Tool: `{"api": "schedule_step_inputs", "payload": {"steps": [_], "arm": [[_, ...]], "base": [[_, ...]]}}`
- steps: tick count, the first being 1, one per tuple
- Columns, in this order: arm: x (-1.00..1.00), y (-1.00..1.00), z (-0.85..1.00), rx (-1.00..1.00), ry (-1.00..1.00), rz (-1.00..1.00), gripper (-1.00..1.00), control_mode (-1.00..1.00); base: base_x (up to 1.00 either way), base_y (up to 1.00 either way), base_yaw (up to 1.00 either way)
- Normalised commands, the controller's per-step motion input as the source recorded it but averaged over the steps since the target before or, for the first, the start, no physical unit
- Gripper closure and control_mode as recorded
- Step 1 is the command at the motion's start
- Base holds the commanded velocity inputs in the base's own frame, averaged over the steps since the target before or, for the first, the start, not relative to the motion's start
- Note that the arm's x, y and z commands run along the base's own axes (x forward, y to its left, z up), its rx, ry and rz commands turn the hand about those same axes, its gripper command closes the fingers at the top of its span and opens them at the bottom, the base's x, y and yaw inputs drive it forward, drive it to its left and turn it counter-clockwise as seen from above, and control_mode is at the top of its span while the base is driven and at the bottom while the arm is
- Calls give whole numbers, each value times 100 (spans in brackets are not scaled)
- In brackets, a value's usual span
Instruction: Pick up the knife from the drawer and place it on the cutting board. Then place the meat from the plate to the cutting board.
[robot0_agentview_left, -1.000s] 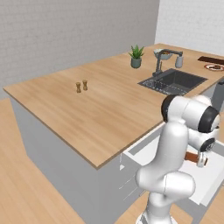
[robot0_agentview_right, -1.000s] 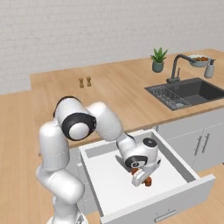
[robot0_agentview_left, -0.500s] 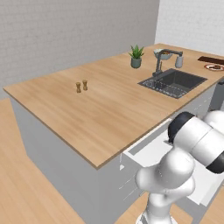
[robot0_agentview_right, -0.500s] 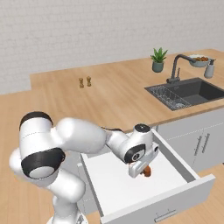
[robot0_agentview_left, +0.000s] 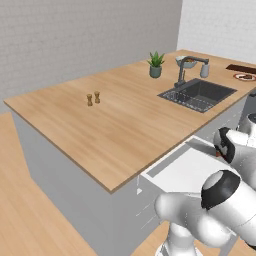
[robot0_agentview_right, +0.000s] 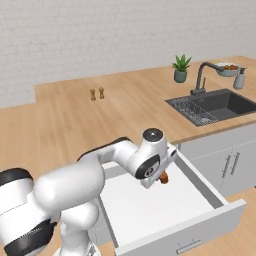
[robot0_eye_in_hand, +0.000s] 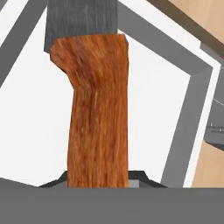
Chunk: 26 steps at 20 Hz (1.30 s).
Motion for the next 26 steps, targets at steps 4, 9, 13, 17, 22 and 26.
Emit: {"api": "schedule_step_inputs", "payload": {"steps": [4,9,13,17,22,26], "arm": [[58,56,32,-1,-6,0,100,-100],[24,19,1,-2,5,0,100,-100],[-29,19,0,-4,-8,-3,100,100],[0,0,0,0,0,0,100,100],[0,0,0,0,0,0,100,100],[0,0,0,0,0,0,100,100]], "base": [[0,0,0],[0,0,0],[-25,14,-1],[-100,97,-5],[-81,10,-22],[-5,-91,-27]]}}
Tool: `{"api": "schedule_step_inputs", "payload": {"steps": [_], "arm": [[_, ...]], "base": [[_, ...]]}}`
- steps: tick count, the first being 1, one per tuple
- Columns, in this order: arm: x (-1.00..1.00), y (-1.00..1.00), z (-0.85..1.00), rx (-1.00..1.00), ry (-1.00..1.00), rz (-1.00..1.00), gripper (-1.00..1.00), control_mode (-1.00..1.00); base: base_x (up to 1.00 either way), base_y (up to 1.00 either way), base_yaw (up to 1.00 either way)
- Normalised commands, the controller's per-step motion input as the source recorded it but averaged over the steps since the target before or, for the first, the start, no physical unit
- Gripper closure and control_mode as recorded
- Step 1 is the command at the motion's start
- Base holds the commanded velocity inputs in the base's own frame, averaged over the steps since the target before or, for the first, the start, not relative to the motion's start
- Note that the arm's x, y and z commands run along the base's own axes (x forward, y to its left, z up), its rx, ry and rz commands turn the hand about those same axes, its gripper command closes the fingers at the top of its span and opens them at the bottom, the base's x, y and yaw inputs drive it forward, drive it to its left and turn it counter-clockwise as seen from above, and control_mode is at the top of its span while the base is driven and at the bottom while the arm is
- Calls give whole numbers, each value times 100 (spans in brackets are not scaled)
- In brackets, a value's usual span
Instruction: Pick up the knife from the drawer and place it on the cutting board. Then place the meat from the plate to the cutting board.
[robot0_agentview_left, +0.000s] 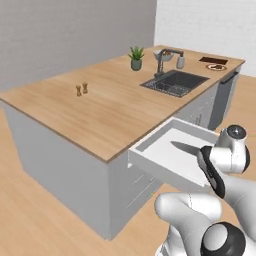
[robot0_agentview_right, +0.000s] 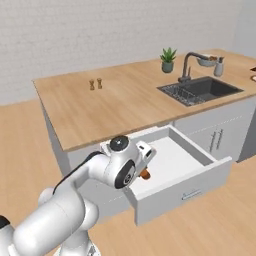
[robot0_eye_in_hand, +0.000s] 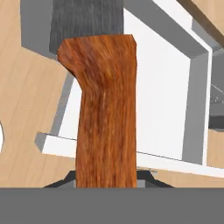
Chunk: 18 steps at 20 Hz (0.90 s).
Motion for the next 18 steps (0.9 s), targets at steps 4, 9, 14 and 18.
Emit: {"api": "schedule_step_inputs", "payload": {"steps": [4,9,14,18], "arm": [[0,0,0,0,0,0,100,100],[0,0,0,0,0,0,100,100],[0,0,0,0,0,0,100,100],[0,0,0,0,0,0,100,100]], "base": [[0,-100,-21],[3,-100,-14],[39,-100,-3],[79,-100,0]]}}
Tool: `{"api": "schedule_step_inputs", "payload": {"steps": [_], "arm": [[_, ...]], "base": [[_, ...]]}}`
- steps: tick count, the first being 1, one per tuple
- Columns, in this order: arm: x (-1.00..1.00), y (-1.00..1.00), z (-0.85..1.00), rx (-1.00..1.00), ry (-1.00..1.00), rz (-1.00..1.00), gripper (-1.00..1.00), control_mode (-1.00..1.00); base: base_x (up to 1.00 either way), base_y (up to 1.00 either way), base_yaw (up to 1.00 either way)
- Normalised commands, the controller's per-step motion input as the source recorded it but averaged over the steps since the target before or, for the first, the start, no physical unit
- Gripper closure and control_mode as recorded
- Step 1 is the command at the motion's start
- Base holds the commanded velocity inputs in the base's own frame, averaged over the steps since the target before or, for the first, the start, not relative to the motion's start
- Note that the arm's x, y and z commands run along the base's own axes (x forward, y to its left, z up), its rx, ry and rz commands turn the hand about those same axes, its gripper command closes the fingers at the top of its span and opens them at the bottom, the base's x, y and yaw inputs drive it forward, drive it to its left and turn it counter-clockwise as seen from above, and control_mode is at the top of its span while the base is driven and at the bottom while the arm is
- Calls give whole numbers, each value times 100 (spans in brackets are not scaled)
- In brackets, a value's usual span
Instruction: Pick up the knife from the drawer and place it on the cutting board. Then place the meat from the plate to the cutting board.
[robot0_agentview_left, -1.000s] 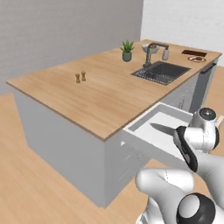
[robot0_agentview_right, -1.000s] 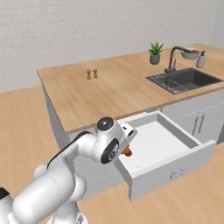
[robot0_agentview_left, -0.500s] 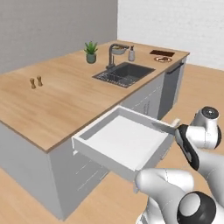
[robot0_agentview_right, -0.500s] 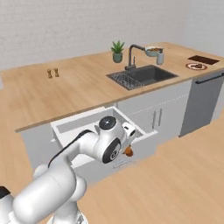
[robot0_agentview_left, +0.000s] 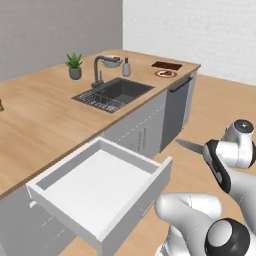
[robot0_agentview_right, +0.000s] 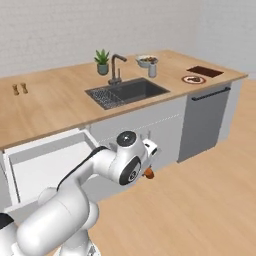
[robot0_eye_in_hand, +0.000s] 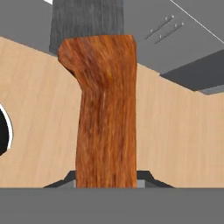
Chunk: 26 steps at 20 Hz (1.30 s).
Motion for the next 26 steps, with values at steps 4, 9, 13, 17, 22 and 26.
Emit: {"api": "schedule_step_inputs", "payload": {"steps": [4,9,13,17,22,26], "arm": [[0,0,0,0,0,0,100,100],[0,0,0,0,0,0,100,100],[0,0,0,0,0,0,100,100],[0,0,0,0,0,0,100,100],[0,0,0,0,0,0,100,100],[0,0,0,0,0,0,100,100]], "base": [[100,-100,0],[100,-100,10],[100,-100,29],[100,-99,34],[100,-100,33],[100,-100,33]]}}
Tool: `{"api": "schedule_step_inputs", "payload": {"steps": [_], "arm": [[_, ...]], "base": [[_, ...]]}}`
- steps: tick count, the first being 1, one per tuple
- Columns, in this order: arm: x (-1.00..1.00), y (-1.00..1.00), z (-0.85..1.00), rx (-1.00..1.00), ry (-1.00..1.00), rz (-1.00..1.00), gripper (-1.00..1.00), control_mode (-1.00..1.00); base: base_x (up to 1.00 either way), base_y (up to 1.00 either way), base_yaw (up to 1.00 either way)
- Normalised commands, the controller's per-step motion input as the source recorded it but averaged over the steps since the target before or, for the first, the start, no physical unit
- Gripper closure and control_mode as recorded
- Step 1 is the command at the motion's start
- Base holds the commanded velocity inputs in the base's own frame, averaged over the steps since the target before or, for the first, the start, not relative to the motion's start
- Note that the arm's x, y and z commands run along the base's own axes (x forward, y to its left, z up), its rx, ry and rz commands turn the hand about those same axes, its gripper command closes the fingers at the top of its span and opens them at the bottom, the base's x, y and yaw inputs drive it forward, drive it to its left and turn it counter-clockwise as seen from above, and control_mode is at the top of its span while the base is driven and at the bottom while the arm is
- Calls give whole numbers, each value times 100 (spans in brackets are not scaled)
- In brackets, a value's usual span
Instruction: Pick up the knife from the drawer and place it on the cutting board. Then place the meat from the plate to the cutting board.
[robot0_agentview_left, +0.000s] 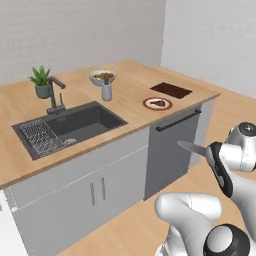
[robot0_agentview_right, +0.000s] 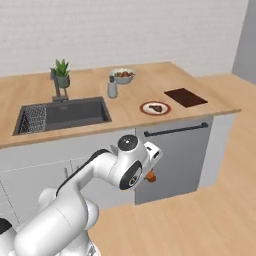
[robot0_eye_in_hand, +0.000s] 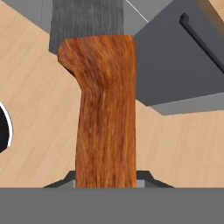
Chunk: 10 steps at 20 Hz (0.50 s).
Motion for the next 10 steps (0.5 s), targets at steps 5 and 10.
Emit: {"api": "schedule_step_inputs", "payload": {"steps": [5,10], "arm": [[0,0,0,0,0,0,100,100],[0,0,0,0,0,0,100,100]], "base": [[100,-100,33],[100,-100,32]]}}
